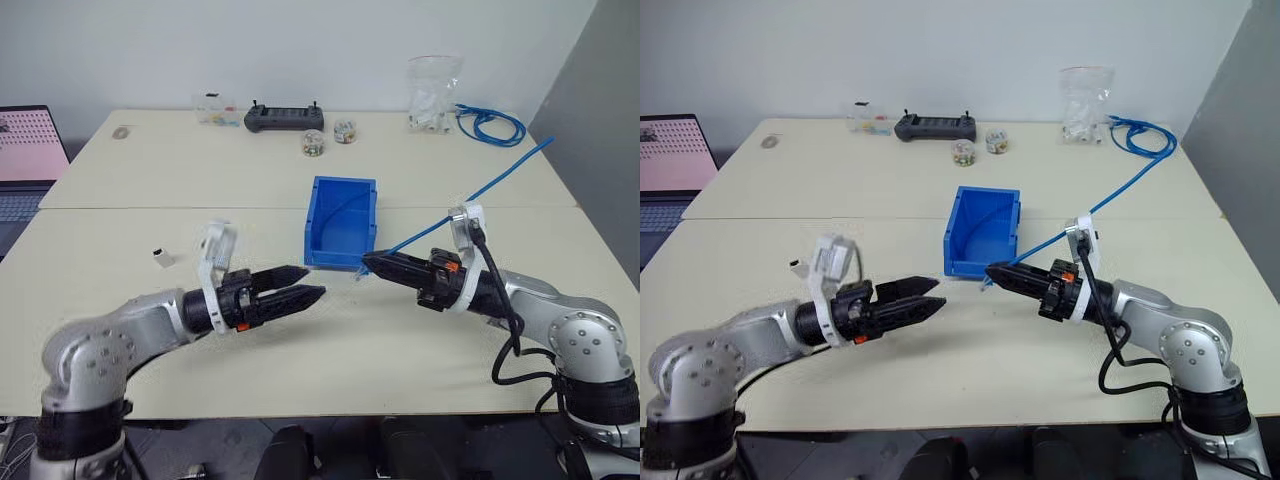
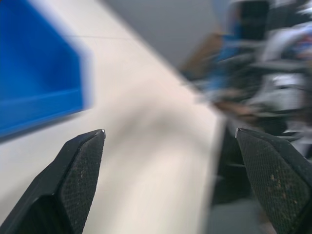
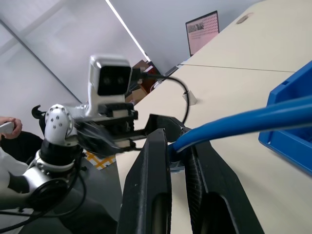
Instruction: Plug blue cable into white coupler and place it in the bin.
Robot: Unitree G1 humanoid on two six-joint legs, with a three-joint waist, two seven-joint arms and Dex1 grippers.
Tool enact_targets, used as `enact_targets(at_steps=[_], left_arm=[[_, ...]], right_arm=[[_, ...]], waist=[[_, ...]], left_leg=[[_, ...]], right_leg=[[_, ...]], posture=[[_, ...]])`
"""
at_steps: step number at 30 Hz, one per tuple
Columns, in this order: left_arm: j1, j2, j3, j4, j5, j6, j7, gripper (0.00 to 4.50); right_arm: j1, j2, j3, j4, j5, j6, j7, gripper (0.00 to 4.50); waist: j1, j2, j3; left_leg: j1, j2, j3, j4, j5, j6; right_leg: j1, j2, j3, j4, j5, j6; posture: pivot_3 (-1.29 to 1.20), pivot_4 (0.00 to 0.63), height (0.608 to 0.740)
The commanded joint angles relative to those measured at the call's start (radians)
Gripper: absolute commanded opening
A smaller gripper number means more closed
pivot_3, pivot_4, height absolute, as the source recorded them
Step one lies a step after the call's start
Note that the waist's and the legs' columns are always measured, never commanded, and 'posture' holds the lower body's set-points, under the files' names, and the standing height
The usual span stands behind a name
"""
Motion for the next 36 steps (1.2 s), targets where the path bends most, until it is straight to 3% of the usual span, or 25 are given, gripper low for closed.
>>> enact_targets(at_steps=[1,9,17,36], left_arm=[[0.101,-0.074,0.022,-0.055,0.150,-0.177,0.090,4.50],[0.155,-0.226,0.060,0.045,0.521,-0.454,0.415,4.50],[0.027,-0.210,0.138,0.253,0.643,-0.456,0.583,4.50],[-0.291,-0.198,0.111,0.607,0.759,-0.503,0.663,4.50]], right_arm=[[-0.009,0.010,0.006,-0.006,-0.038,-0.026,0.042,0.11],[-0.018,0.026,0.026,0.006,-0.089,-0.025,0.086,0.11],[-0.030,0.042,0.033,0.011,-0.114,-0.018,0.100,0.11],[-0.035,0.057,0.019,-0.001,-0.118,-0.002,0.090,0.11]], waist=[[0.004,-0.001,0.001],[0.027,-0.001,0.000],[0.026,-0.001,0.000],[0.025,-0.002,0.000]], left_leg=[[0.000,0.000,0.000,0.000,0.000,0.000],[-0.003,-0.001,-0.001,0.001,0.000,0.000],[-0.003,0.000,-0.001,0.001,0.000,0.000],[-0.004,-0.001,-0.001,0.001,0.000,0.000]], right_leg=[[0.000,0.000,0.000,0.000,0.000,0.000],[-0.001,-0.001,-0.001,-0.001,0.001,0.000],[-0.002,0.000,-0.002,-0.001,0.001,0.000],[-0.003,-0.001,-0.003,0.002,0.004,-0.003]], posture=[[0.00,0.150,0.740],[0.00,0.150,0.740],[0.00,0.150,0.740],[0.00,0.150,0.740]])
